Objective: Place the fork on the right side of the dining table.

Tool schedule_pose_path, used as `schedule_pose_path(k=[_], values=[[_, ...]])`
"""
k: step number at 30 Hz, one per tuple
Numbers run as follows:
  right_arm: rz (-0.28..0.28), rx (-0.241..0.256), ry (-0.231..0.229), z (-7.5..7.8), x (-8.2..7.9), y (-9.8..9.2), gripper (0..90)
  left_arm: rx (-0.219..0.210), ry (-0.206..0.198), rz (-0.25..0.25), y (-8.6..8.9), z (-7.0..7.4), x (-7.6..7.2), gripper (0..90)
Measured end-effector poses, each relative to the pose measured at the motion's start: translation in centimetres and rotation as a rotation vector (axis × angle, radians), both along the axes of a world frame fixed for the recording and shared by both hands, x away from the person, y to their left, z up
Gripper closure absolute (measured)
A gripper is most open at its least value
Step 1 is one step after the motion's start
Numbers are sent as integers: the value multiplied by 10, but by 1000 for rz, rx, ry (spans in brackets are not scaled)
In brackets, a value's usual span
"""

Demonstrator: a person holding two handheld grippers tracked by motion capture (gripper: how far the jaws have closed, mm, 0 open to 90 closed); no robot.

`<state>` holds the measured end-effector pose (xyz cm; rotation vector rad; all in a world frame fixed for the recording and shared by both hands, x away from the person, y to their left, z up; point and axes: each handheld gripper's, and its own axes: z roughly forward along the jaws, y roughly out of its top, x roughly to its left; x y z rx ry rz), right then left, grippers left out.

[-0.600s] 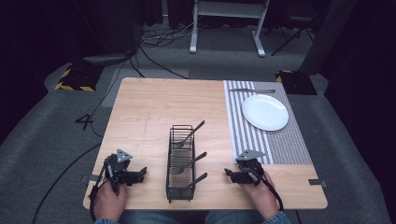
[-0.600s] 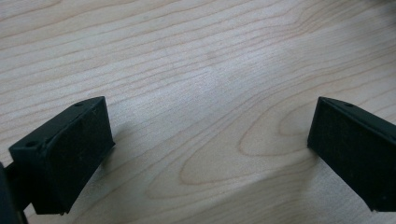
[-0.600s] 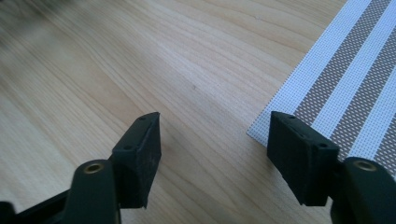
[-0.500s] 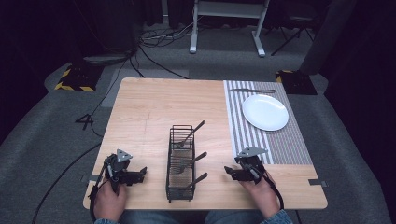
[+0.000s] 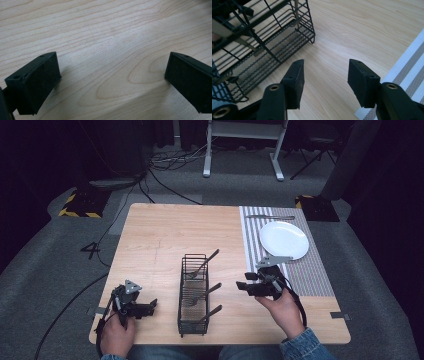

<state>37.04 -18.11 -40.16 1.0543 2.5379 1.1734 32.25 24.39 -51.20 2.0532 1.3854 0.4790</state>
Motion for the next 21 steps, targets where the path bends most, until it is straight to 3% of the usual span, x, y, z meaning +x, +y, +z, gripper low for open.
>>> schedule_pose_path(k=[3,11,21], values=[[17,13,20,11,8,5,493,0,0,0,0,0,0,1],[54,26,-18,37,31,29,505,-1,-1,1,0,0,0,1],[87,20,-23,52,48,54,539,-1,-1,1,0,0,0,1]])
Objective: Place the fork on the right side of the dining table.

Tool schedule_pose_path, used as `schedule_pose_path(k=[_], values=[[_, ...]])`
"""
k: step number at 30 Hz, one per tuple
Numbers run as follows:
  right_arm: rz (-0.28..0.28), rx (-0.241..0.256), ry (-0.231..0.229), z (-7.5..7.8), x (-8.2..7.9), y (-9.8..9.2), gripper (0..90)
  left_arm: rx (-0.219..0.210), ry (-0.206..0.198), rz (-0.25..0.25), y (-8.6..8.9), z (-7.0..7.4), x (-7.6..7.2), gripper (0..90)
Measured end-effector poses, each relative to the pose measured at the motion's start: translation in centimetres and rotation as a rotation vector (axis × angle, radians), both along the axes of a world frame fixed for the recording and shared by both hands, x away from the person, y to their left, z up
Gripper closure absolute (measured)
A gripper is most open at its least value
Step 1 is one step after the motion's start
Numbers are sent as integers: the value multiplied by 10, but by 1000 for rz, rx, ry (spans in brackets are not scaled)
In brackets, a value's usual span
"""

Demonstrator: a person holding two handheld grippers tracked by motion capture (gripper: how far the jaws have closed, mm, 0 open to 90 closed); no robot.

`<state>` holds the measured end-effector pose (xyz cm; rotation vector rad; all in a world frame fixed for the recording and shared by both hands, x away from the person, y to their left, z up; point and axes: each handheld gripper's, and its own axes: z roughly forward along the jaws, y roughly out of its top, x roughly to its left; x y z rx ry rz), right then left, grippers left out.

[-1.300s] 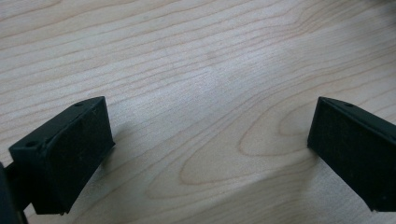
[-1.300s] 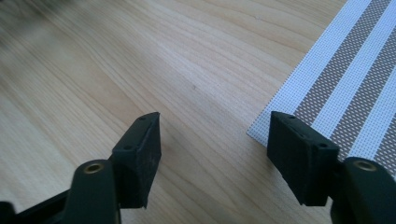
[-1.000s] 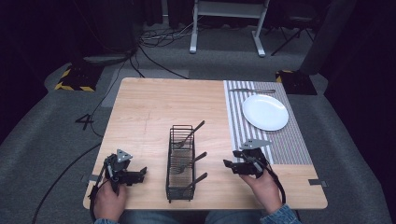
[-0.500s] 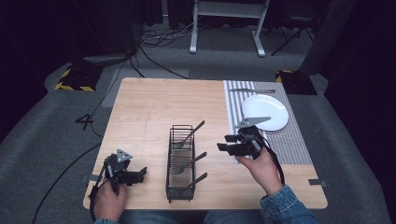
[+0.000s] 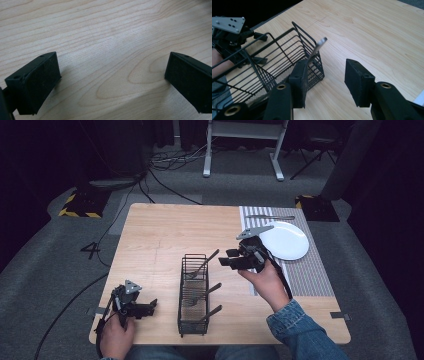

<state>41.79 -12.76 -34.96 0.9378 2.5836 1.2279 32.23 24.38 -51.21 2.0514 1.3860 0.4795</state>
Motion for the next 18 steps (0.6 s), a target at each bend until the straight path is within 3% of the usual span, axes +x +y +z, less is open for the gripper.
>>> schedule_pose_path(k=[13,18], values=[[5,43,37,-4,17,21,592,0,0,0,0,0,0,1],[6,55,51,-5,20,23,732,0,0,0,0,0,0,1]])
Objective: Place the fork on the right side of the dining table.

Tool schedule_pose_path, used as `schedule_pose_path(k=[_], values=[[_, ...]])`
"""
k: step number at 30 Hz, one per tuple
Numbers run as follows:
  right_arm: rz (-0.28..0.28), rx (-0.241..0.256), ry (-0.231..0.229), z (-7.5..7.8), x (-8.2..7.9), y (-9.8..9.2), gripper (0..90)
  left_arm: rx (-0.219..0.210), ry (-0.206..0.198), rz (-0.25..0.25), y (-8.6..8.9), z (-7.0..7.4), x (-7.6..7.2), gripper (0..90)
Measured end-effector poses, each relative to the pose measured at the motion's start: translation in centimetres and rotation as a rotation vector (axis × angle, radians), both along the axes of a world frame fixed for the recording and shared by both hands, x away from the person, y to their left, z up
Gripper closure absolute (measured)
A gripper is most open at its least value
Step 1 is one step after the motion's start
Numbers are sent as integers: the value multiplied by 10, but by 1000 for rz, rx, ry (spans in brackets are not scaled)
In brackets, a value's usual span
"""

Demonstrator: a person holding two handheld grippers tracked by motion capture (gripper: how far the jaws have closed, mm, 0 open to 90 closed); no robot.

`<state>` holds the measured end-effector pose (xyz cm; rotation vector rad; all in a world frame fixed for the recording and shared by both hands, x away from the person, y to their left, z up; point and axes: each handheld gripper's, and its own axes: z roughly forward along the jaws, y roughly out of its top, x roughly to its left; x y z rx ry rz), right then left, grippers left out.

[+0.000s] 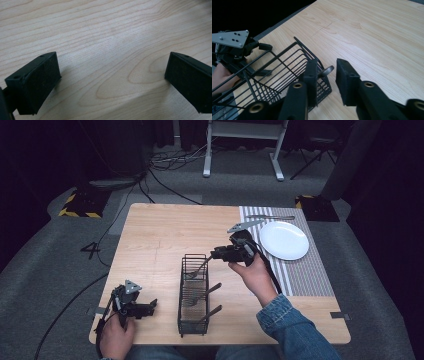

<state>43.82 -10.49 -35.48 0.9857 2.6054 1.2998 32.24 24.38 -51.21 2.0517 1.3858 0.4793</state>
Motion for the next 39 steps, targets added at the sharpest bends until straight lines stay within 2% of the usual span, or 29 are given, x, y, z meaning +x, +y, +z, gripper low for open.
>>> schedule_pose_path(k=[4,10,22,39], values=[[2,2,-7,2,-1,2,772,0,0,0,0,0,0,1],[29,58,9,6,-4,0,866,0,0,0,0,0,0,1],[45,15,-66,20,-18,6,869,0,0,0,0,0,0,1],[36,53,-126,54,-30,-15,869,3,1,5,-2,0,5,0]])
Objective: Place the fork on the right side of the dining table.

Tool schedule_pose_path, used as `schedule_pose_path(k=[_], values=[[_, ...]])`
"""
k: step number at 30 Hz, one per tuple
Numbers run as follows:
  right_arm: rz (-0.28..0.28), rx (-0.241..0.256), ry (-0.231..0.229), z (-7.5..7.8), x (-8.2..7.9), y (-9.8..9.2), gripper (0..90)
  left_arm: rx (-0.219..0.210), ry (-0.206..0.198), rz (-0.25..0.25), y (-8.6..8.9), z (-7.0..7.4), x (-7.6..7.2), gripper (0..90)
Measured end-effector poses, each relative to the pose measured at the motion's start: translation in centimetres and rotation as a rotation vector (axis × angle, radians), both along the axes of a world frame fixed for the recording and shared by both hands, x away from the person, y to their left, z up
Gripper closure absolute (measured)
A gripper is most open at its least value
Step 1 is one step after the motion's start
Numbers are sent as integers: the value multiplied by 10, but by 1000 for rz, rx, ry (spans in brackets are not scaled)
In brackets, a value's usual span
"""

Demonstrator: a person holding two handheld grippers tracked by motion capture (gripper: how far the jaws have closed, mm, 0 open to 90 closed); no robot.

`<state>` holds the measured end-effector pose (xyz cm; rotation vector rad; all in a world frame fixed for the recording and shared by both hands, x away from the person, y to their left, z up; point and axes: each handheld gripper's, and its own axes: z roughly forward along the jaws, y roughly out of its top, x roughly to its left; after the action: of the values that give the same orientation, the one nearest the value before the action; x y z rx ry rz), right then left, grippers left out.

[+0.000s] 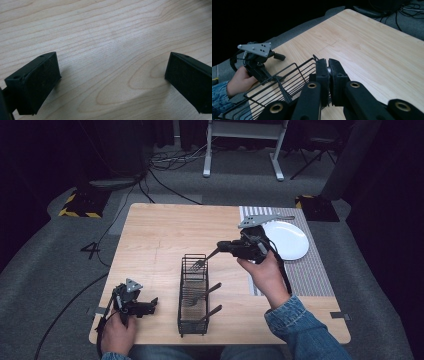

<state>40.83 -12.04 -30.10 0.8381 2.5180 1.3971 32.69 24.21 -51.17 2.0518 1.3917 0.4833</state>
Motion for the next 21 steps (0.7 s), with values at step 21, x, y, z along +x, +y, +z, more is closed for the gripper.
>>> schedule_pose_path(k=[21], values=[[-77,65,-67,42,-15,-65,868,0,1,0,0,0,0,1]])
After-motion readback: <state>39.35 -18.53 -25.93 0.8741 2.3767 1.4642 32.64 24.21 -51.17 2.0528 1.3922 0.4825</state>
